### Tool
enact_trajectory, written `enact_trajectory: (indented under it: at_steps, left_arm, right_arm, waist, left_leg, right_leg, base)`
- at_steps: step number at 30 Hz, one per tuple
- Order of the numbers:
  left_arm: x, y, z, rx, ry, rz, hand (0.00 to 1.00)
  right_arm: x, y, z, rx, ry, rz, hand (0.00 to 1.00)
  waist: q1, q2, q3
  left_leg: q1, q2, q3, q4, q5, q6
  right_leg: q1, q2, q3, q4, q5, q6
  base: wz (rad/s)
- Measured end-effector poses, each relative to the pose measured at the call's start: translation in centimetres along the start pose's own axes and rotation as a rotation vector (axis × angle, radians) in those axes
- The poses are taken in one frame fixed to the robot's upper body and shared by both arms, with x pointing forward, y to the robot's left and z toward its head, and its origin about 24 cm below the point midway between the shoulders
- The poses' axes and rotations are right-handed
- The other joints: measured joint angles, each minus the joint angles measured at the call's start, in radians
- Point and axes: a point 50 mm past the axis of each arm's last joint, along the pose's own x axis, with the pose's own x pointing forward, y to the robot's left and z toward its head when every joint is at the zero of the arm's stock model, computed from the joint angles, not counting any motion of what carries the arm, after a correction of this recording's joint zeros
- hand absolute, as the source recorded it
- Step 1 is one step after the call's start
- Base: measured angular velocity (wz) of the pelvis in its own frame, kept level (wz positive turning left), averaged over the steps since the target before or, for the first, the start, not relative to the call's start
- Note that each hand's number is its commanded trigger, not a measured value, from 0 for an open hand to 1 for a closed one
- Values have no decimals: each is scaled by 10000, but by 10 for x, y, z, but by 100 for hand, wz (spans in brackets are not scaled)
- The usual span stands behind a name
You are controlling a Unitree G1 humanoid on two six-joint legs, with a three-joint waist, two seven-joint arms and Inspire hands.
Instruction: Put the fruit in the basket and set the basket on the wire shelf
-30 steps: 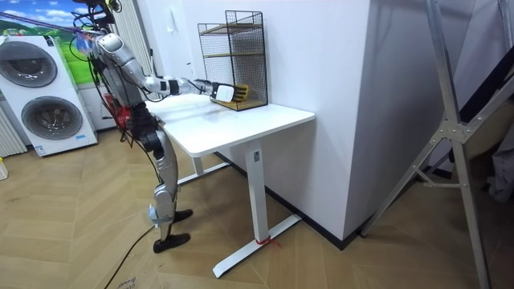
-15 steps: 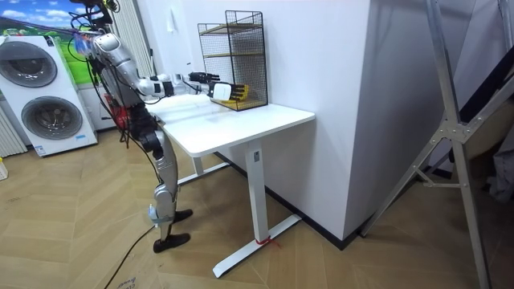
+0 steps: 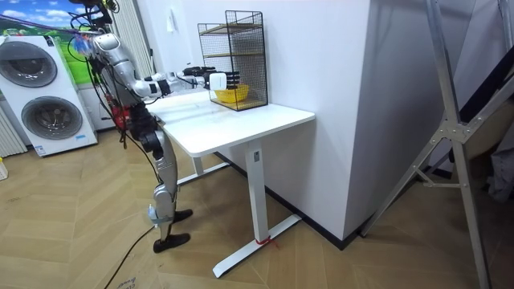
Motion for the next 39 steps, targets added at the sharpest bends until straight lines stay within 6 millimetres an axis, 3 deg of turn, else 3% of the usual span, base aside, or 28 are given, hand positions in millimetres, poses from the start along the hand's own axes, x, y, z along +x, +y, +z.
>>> enact_trajectory:
  at_steps: [6, 12, 18, 27, 33, 36, 39]
  left_arm:
    - [-13, -8, -9, -24, 3, -738, 0]
    - [-38, 2, -29, -7, 333, -621, 0]
    - [-62, 18, -45, 257, 914, -435, 0]
    - [-90, 27, -54, 1560, 896, -221, 0]
    - [-97, 34, -50, 2061, 435, 249, 0]
    - [-106, 39, -45, 2298, 124, 733, 0]
    - [-115, 47, -43, 2512, -77, 1455, 0]
  right_arm:
    - [-19, 5, 9, 128, -785, 562, 0]
    - [-29, 1, 7, -490, -1171, 436, 0]
    - [-44, -6, -8, -527, -927, 487, 0]
    - [-69, -11, -14, -834, -1213, 641, 0]
    - [-86, -18, -23, -821, -1062, 346, 0]
    - [-91, -22, -23, -1232, -1174, 159, 0]
    - [-99, -30, -21, -1582, -1390, -273, 0]
  waist:
    - [-90, 17, 6]
    - [-55, 52, 19]
    - [-42, 96, 58]
    - [57, 61, 38]
    - [227, 57, 33]
    - [224, 14, -31]
    - [222, 13, -38]
  left_leg:
    - [-66, -8, 15, -77, 0, -15]
    - [-139, 4, 56, -138, -7, -25]
    - [-189, 5, 61, -177, -16, -39]
    - [-298, 3, 57, -288, 17, -59]
    - [-340, -5, 31, -272, 14, -62]
    - [-426, -14, -49, -256, 17, -64]
    - [-493, -34, -167, -195, 17, -64]
  right_leg:
    - [-53, 11, 9, -104, 25, -9]
    - [-176, 20, 58, -105, 25, -9]
    - [-246, 44, 151, -100, 25, -10]
    - [-402, 61, 204, -107, 52, -27]
    - [-406, 71, 189, -110, 53, -29]
    - [-464, 71, 147, -115, 53, -29]
    - [-469, 65, 8, -111, 54, -31]
  base:
    - [0]
    - [-1]
    - [-2]
    - [0]
    - [0]
    - [6]
    - [11]
